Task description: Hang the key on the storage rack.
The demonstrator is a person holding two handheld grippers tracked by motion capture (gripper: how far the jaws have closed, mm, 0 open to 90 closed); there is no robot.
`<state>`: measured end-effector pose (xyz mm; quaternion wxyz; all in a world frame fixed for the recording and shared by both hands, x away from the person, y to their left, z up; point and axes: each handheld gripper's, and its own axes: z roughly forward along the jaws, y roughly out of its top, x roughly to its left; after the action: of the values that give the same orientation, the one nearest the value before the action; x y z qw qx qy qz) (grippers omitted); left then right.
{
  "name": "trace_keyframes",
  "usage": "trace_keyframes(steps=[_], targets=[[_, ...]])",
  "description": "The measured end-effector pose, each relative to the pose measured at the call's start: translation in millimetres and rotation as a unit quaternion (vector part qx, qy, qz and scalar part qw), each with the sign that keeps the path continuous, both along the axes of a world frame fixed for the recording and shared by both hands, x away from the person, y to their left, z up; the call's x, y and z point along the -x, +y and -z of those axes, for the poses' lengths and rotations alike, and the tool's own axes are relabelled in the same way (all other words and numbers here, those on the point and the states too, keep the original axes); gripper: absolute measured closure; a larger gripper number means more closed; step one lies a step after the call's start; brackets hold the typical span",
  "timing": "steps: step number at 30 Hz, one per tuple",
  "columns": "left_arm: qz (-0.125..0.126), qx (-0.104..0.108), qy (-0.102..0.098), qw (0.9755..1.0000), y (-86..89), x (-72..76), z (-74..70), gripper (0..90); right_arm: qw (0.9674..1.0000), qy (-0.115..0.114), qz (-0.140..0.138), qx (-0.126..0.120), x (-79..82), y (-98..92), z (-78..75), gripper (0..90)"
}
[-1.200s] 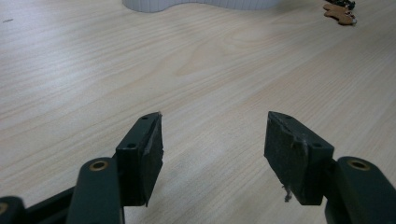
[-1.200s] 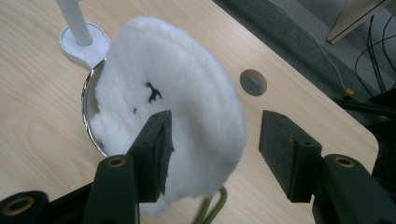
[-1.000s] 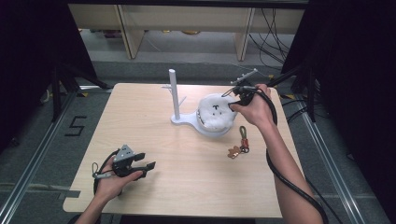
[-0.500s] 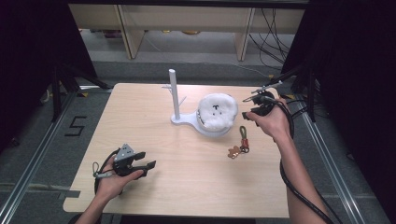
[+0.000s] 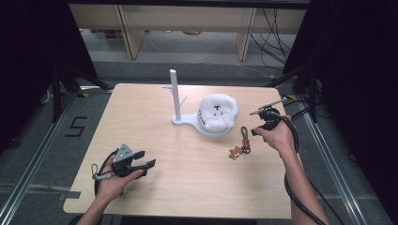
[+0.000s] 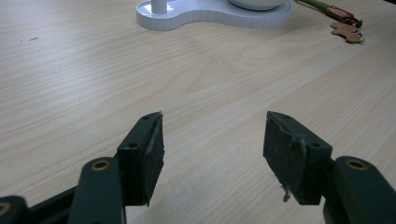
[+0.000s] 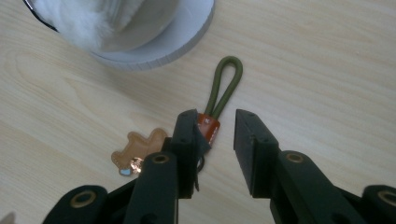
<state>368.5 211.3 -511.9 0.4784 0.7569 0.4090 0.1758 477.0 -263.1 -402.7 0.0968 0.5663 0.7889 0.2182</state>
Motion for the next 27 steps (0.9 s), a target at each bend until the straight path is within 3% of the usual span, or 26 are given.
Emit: trace_keyframes(steps=[3,4,7,8,9,10,12,13,14,16,17,18,19,21,24,26,27], targets=[[-0.002,0.000,0.003,1.0000,0.0,-0.6,0.6,37.4,1.0000,0.007,-0.003,0.003,-1.6,-0.2,3.9,71.1],[0.000,0.002,0.002,1.0000,-0.2,-1.3,1.4,37.3,0.9997,0.021,0.009,0.000,-1.9,2.1,4.9,71.4],[0.001,-0.005,0.002,1.0000,-0.9,-1.8,1.5,37.4,0.9994,0.033,0.008,0.003,-5.7,2.4,8.8,74.1],[0.001,-0.005,0.002,1.0000,-0.9,-1.6,1.5,37.4,0.9971,0.062,0.043,-0.014,-4.0,8.0,7.9,75.0],[0.000,0.000,0.002,1.0000,-1.2,-1.1,1.5,37.4,0.9982,0.052,0.032,-0.004,-6.1,5.8,9.6,75.4],[-0.001,-0.001,0.002,1.0000,-0.7,-0.9,1.2,37.4,0.9967,0.067,0.042,-0.018,-5.5,7.8,9.8,75.5],[0.001,0.001,0.003,1.0000,0.0,-0.7,1.3,37.4,0.9982,0.053,0.028,-0.006,-9.7,5.4,14.5,75.5],[0.000,0.001,0.003,1.0000,0.4,-0.5,1.1,37.4,0.9953,0.079,0.055,-0.014,-8.2,9.6,12.5,75.5],[-0.001,0.000,0.002,1.0000,0.5,-0.3,0.7,37.4,0.9971,0.065,0.039,-0.011,-9.3,6.9,13.4,75.5],[0.001,-0.002,0.001,1.0000,1.0,-0.7,-0.2,37.4,0.9980,0.055,0.032,-0.008,-12.3,6.5,16.8,75.6],[0.002,-0.002,0.000,1.0000,1.0,-1.0,-0.4,37.4,0.9965,0.068,0.047,-0.009,-12.2,8.7,16.1,75.8],[0.003,-0.001,0.000,1.0000,0.8,-1.2,-0.5,37.4,0.9977,0.054,0.040,-0.007,-13.6,8.1,18.4,75.7],[0.004,-0.001,0.001,1.0000,0.5,-1.2,-0.3,37.4,0.9970,0.061,0.046,-0.007,-14.8,7.7,19.6,75.6],[0.005,0.001,0.000,1.0000,-0.2,-0.6,0.0,37.4,0.9939,0.079,0.074,-0.021,-14.3,13.0,19.0,75.3],[0.005,0.001,0.001,1.0000,0.1,0.2,0.5,37.4,0.9966,0.060,0.056,-0.012,-20.1,11.4,25.4,75.3],[0.004,0.002,0.001,1.0000,0.5,0.0,0.2,37.3,0.9941,0.077,0.075,-0.014,-21.2,15.5,24.7,75.3],[0.004,0.002,0.001,1.0000,0.5,-0.2,0.0,37.4,0.9949,0.071,0.069,-0.014,-22.8,15.4,26.3,75.3]])
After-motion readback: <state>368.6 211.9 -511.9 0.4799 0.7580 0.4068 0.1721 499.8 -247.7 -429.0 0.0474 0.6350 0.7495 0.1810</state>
